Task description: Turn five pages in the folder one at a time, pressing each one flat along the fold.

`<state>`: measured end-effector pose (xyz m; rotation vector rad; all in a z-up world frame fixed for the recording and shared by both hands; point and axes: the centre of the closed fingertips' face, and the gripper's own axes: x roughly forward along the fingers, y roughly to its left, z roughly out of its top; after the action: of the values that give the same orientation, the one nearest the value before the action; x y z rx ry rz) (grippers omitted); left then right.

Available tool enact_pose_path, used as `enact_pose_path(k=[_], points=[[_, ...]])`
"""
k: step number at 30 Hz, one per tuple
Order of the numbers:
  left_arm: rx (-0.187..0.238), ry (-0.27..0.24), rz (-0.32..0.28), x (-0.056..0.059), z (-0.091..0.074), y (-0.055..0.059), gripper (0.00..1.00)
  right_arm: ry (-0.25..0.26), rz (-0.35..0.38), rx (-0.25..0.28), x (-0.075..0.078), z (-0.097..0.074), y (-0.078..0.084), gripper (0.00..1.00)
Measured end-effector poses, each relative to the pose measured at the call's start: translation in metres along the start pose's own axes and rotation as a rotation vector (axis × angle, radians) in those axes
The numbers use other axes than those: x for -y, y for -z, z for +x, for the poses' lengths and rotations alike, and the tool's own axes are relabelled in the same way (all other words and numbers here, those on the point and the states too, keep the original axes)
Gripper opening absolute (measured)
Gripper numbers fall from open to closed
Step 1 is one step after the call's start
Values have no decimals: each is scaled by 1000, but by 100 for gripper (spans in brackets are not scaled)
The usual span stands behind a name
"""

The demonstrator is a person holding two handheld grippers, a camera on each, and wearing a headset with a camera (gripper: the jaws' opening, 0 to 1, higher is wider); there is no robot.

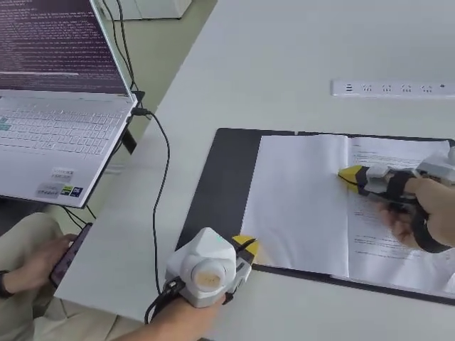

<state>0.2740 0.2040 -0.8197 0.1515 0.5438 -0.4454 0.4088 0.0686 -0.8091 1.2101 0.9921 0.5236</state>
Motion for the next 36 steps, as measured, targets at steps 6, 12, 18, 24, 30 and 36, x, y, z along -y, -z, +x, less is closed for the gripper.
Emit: enact_pose_path(k=[6,12,18,24,30,36], points=[[4,5,-3,0,0,-1,0,-1,-24,-41,4,-15,28,0],[2,8,2,1,-1,-1,0,-4,3,-43,10,-30,56,0],[1,4,2,2,-1,-1,0,-3,2,-67,15,-43,83,0],[-4,4,8,2,-2,-2,0,-4,9,-106,20,-58,120,0],[-7,4,22,3,-3,-2,0,-2,17,-115,21,-70,142,0],[-11,0,37,3,-4,-2,0,-17,44,-161,21,-83,163,0]])
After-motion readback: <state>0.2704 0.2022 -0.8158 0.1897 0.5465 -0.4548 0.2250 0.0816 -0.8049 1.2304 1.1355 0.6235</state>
